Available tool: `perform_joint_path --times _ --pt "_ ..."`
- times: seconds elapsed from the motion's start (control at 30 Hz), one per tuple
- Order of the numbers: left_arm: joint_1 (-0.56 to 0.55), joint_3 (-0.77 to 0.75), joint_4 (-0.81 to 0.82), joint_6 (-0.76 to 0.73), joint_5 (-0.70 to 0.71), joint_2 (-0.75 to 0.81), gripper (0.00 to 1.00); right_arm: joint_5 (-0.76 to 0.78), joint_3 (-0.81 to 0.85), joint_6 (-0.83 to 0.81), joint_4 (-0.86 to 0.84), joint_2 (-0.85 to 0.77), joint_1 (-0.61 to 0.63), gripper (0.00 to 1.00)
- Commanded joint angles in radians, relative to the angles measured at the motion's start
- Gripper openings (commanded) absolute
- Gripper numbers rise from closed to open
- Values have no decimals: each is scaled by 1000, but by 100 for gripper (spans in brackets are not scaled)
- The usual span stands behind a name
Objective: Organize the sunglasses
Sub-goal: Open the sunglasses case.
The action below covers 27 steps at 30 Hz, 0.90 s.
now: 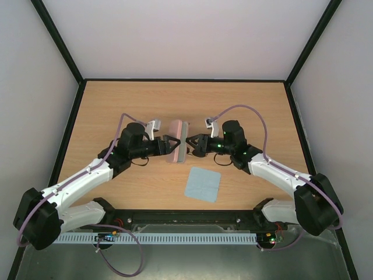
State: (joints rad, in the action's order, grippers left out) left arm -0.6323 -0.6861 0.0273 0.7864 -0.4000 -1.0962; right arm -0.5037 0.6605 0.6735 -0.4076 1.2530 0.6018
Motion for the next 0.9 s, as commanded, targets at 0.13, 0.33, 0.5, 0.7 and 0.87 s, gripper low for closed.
perform_joint_path --times 0.13,0.33,0.5,0.7,0.87 --pt "-17 -119 215 10 -174 53 33 28 -32 -31 83 45 8 42" --pt "-6 -139 206 11 -182 58 33 26 -31 -33 89 47 8 42" --pt "6 -135 205 13 -187 55 32 26 -33 -34 88 43 9 42" --pt "21 -127 190 10 -181 73 32 19 -29 -34 90 45 9 42" --pt "39 -153 74 -56 -99 66 32 27 -48 -56 67 -74 9 57"
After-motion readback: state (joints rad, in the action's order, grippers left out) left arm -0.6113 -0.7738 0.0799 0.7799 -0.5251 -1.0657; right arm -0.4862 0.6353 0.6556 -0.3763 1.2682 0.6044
